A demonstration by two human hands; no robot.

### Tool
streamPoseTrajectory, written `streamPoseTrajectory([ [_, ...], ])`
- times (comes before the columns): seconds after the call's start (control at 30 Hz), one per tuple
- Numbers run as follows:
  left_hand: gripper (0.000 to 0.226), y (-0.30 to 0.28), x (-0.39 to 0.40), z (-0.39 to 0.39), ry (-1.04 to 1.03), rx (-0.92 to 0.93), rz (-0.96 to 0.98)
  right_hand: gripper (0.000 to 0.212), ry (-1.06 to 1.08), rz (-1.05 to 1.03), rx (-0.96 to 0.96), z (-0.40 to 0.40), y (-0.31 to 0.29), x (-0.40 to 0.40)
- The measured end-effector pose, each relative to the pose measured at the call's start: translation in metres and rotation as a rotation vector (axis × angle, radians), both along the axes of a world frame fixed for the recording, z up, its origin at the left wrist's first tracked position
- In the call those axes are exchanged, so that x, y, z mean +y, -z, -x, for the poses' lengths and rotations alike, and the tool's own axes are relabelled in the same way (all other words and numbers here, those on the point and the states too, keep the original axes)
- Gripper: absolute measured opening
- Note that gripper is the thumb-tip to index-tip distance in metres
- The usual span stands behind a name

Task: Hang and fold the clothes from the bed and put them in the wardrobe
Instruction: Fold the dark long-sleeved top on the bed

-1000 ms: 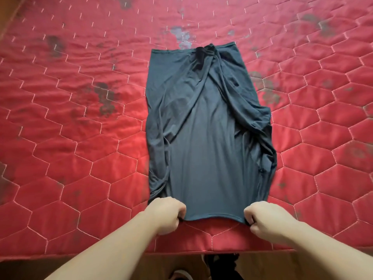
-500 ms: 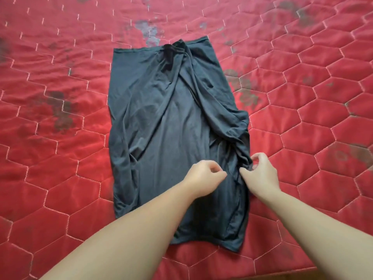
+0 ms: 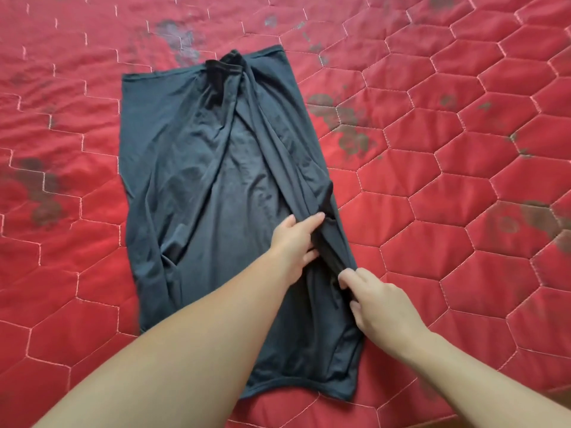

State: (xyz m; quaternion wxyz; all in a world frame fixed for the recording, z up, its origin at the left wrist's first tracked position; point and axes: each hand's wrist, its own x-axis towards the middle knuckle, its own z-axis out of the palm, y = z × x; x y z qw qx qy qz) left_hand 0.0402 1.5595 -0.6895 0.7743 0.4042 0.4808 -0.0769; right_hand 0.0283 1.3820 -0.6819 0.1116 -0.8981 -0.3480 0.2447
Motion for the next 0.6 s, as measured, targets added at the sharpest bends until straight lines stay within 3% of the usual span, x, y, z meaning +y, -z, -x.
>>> streamPoseTrajectory([
  [0.23, 0.005, 0.007, 0.027, -0.015, -0.024, -0.018, -0.081, 0.031, 0.146, -0.09, 0.111, -0.004, 0.001, 0.004],
  [0.37, 0.01, 0.018, 0.033, -0.008, -0.011, 0.005, -0.109, 0.02, 0.528, -0.323, 0.124, -0.033, 0.004, 0.028],
  [0.6, 0.017, 0.022, 0.032, -0.003, -0.018, 0.01, -0.195, 0.035, 0.434, 0.056, 0.089, -0.068, 0.022, 0.058],
])
